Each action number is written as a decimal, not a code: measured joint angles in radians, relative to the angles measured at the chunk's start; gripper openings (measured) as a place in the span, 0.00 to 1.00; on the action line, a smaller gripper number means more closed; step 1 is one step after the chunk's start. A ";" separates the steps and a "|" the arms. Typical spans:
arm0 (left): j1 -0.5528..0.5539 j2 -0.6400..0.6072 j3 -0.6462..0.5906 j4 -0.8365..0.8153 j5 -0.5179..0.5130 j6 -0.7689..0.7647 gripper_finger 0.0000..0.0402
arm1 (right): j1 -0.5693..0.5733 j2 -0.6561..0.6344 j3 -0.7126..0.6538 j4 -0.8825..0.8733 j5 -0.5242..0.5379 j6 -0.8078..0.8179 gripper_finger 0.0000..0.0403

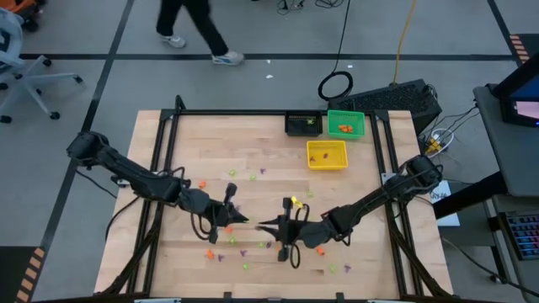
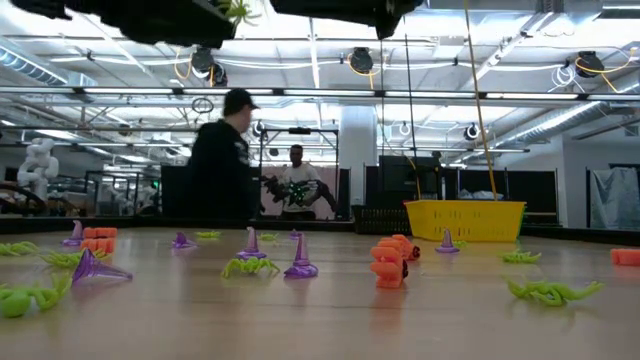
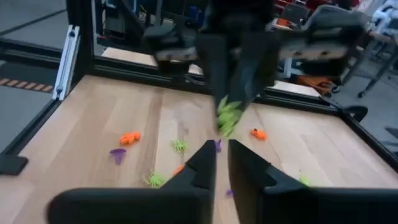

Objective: Sort Halloween decoration
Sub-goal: Put the green spider toy into the black basket, then put the violet witch hat toy into the yellow basket

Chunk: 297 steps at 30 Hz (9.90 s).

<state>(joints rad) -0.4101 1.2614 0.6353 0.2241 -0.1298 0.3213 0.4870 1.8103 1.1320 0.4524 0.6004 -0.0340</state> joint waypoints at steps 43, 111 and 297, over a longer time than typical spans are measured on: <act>-0.031 0.133 0.000 0.081 -0.006 -0.003 0.00 | -0.088 0.068 0.000 0.026 -0.267 0.040 0.01; 0.331 0.042 0.000 -0.024 -0.077 -0.021 0.47 | -0.909 -0.421 0.000 -0.912 -0.466 -0.084 0.00; 0.630 0.575 0.225 -0.189 0.158 -0.369 0.30 | -0.230 -0.228 -0.339 -0.256 -0.293 -0.075 0.52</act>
<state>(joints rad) 0.2200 1.8362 0.8608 0.0353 0.0280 -0.0475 0.2569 1.5826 0.7932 0.1967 0.3077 -0.1089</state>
